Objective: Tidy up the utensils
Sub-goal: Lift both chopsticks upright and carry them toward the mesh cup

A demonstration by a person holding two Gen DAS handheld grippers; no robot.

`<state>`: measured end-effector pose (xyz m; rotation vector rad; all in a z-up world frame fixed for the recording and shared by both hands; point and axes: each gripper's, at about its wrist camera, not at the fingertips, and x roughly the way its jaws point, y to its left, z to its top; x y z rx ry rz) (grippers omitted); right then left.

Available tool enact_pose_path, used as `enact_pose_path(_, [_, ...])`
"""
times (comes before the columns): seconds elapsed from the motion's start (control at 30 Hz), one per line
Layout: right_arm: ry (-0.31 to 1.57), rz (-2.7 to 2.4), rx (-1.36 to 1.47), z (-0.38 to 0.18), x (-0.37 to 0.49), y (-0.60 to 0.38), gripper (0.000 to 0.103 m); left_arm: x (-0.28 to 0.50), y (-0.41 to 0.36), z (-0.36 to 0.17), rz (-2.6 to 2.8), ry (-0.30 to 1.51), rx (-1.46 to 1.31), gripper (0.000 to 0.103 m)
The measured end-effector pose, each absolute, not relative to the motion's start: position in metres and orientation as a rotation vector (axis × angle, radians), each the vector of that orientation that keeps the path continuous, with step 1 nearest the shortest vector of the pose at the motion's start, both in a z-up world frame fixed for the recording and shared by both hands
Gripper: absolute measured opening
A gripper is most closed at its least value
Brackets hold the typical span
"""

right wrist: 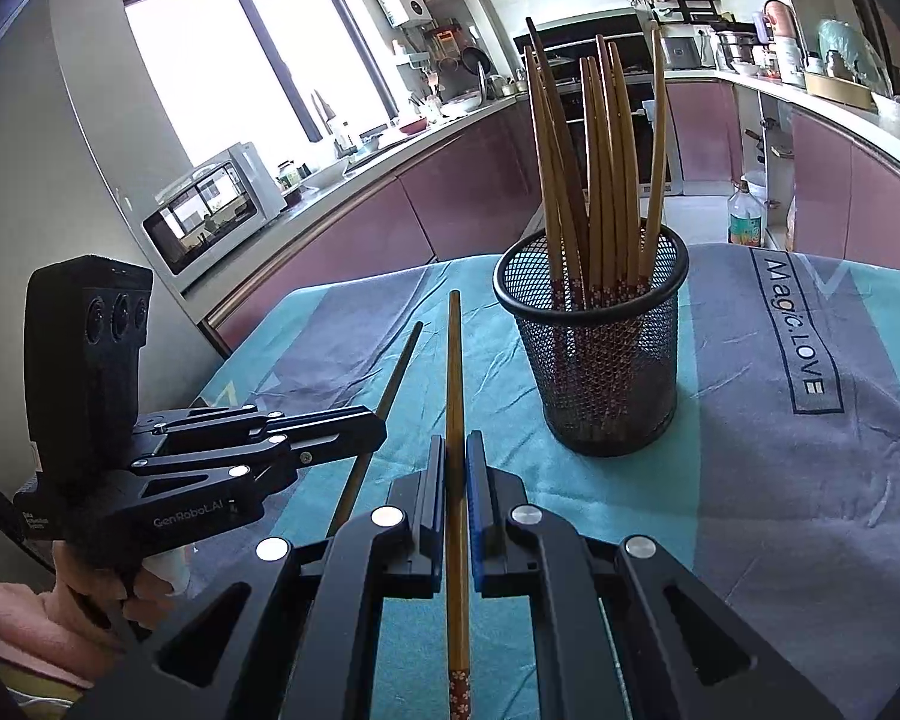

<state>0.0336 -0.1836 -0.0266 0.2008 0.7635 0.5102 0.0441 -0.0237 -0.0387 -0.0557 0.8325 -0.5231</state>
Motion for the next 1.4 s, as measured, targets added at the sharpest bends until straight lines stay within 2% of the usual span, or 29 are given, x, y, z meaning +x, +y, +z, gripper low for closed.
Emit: enact_pose_path(1.4, [0.629,0.52,0.201,0.012,0.02,-0.197,0.005,0.015,-0.006,0.014,-0.6,0.699,-0.092,0.007])
